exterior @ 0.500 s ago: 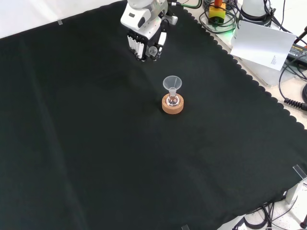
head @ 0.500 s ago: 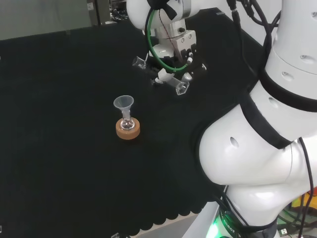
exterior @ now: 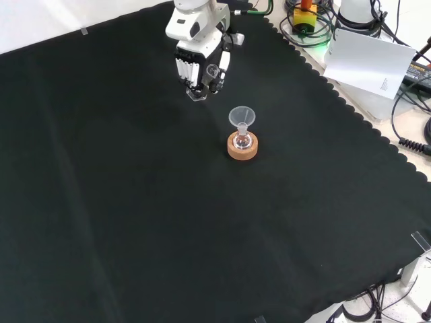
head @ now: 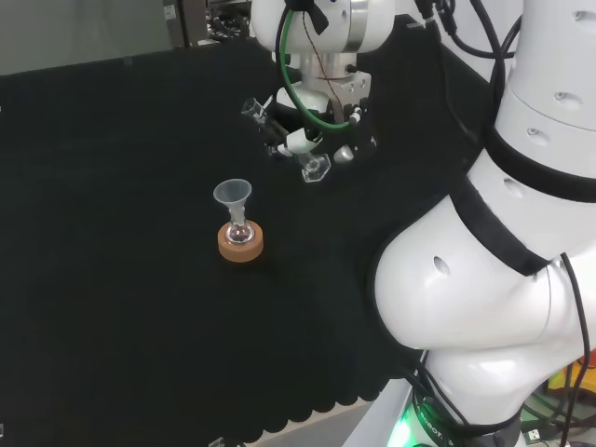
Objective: Put the graduated cylinder back on the table.
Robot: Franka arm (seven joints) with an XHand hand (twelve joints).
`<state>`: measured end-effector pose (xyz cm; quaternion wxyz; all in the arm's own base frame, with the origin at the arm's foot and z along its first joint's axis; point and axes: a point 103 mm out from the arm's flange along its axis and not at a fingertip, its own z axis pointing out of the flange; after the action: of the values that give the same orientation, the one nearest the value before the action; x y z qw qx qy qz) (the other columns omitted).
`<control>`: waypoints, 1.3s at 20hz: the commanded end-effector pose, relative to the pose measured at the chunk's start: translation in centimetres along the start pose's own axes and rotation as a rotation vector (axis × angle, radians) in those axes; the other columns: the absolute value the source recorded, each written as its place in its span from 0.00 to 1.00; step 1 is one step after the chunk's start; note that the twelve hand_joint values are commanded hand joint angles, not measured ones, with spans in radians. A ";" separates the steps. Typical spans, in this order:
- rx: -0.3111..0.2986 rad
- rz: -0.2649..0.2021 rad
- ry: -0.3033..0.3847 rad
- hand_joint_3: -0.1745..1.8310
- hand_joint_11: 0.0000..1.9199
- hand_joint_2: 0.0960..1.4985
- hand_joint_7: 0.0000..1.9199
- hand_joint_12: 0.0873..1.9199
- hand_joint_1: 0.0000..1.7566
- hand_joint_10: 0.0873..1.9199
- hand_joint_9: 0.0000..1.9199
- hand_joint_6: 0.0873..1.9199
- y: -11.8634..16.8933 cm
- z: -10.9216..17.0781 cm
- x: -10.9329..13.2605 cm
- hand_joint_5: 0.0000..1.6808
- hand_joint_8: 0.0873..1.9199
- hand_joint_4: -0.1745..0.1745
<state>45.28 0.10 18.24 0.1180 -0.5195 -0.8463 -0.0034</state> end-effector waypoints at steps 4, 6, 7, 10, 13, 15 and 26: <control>-0.110 -0.050 0.169 0.08 0.67 0.73 0.69 0.34 0.64 0.00 0.75 0.49 3.7 2.9 -1.4 0.60 0.06 0.24; -0.129 -0.063 0.195 0.08 0.67 0.73 0.69 0.34 0.64 0.00 0.75 0.49 4.6 3.5 -1.5 0.60 0.06 0.24; -0.136 -0.067 0.205 0.08 0.67 0.73 0.69 0.34 0.64 0.00 0.75 0.49 5.0 3.7 -1.6 0.60 0.06 0.23; -0.167 -0.087 0.250 0.08 0.67 0.73 0.69 0.34 0.64 0.00 0.75 0.49 6.1 4.3 -1.8 0.60 0.06 0.23; -0.190 -0.097 0.275 0.08 0.67 0.73 0.69 0.34 0.64 0.00 0.75 0.49 7.1 4.7 -2.2 0.60 0.06 0.23; -0.218 -0.102 0.293 0.08 0.67 0.73 0.69 0.35 0.64 0.00 0.75 0.49 7.5 5.0 -2.4 0.60 0.06 0.23; -0.272 -0.108 0.402 0.08 0.67 0.73 0.68 0.35 0.64 0.00 0.75 0.49 9.3 7.1 -3.9 0.60 0.06 0.23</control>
<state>52.96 1.99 10.52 0.1988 -0.4759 -0.8326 -0.2019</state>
